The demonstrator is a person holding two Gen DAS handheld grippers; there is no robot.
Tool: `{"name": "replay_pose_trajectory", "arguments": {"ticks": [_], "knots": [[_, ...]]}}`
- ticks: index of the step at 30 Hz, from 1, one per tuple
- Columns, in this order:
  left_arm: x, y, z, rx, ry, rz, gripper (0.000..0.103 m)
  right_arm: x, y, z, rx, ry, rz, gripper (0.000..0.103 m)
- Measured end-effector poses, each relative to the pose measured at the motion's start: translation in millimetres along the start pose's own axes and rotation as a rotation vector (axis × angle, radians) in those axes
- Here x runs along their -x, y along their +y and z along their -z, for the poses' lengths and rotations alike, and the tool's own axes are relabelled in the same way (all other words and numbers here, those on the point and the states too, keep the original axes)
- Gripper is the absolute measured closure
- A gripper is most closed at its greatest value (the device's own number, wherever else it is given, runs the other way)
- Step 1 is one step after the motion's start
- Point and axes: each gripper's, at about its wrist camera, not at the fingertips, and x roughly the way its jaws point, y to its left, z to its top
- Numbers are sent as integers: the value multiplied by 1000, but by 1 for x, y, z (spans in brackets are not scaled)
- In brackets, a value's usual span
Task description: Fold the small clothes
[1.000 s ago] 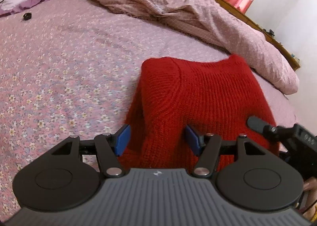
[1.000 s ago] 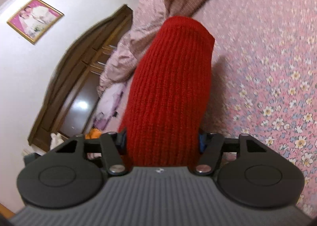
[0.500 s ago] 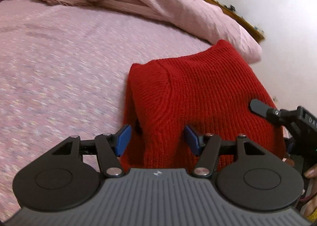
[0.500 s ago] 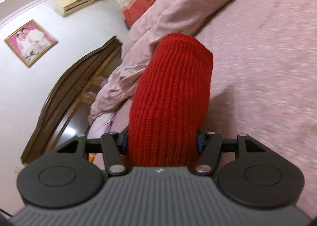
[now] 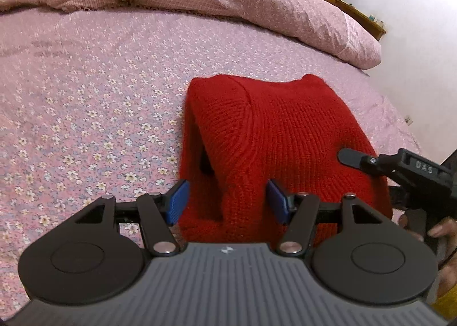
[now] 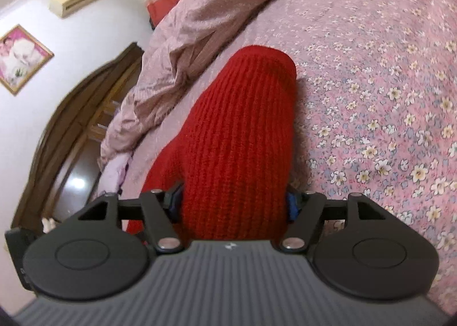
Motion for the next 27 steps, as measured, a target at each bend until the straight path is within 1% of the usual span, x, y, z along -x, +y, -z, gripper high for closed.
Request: {"name": "replay_pose_trajectory", "arguments": {"ticks": [4, 6, 8, 10, 12, 13, 16, 17, 19, 20, 21, 23, 24, 25, 27], "knots": [[8, -4, 3, -16, 1, -14, 36, 15, 17, 7, 89, -8, 89, 28], [11, -6, 4, -27, 0, -25, 36, 25, 29, 11, 140, -35, 147, 28], [14, -8, 6, -39, -2, -33, 36, 35, 44, 15, 191, -80, 211, 29], [17, -10, 8, -49, -4, -46, 36, 41, 56, 20, 228, -103, 246, 29], [19, -11, 9, -60, -6, -58, 36, 40, 66, 28, 257, -78, 246, 28], [19, -11, 10, -68, -6, -62, 36, 38, 69, 32, 274, -74, 268, 28], [18, -11, 13, -71, 0, -68, 36, 23, 73, 49, 402, -58, 360, 27], [17, -10, 14, -72, 2, -69, 36, 18, 72, 53, 429, -40, 380, 24], [15, -8, 17, -74, 6, -73, 35, 9, 69, 57, 481, -10, 407, 23], [14, -8, 17, -71, 8, -77, 35, 5, 64, 59, 500, 3, 411, 21], [14, -7, 18, -68, 7, -82, 35, 3, 59, 58, 481, 10, 400, 20], [15, -7, 18, -66, 5, -87, 35, 2, 47, 50, 374, 35, 348, 20], [16, -8, 18, -66, 4, -88, 35, 3, 44, 47, 344, 41, 335, 20], [17, -9, 18, -69, 2, -92, 35, 5, 44, 47, 335, 38, 329, 20], [21, -11, 18, -80, -3, -103, 35, 10, 50, 50, 365, 13, 335, 20]]}}
